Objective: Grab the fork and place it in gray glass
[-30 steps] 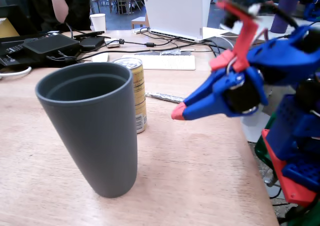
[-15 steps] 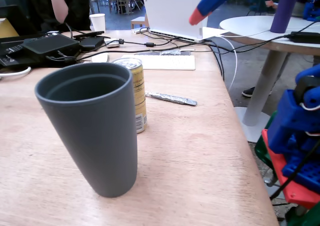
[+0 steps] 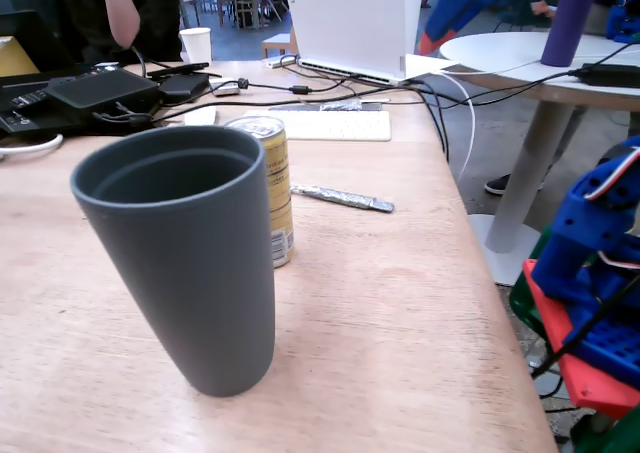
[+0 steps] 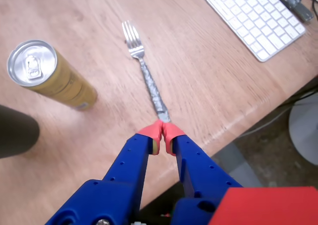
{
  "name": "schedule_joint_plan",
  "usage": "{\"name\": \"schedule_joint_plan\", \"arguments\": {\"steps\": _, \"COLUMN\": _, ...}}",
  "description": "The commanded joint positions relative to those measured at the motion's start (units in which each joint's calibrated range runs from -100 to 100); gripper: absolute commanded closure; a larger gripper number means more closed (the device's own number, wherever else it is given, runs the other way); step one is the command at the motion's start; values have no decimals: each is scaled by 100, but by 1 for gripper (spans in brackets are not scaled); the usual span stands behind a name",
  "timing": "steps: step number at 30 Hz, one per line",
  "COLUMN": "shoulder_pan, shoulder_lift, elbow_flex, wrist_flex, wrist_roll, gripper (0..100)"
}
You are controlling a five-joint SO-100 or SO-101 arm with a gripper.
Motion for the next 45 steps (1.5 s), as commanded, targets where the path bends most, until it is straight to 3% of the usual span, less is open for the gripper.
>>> {"name": "schedule_joint_plan", "arguments": {"steps": 1, "shoulder_pan": 121, "shoulder_lift": 76, "elbow_flex": -176, "wrist_flex": -90, "wrist_roll": 322, "gripper": 100}}
{"name": "schedule_joint_plan", "arguments": {"steps": 8, "shoulder_pan": -166, "shoulder_lift": 993, "elbow_flex": -279, "wrist_flex": -164, "wrist_roll": 620, "gripper": 100}}
{"name": "schedule_joint_plan", "arguments": {"steps": 14, "shoulder_pan": -1909, "shoulder_lift": 1680, "elbow_flex": -298, "wrist_flex": -1306, "wrist_roll": 625, "gripper": 100}}
{"name": "schedule_joint_plan", "arguments": {"steps": 45, "shoulder_pan": -1232, "shoulder_lift": 2426, "elbow_flex": -393, "wrist_flex": -1314, "wrist_roll": 708, "gripper": 100}}
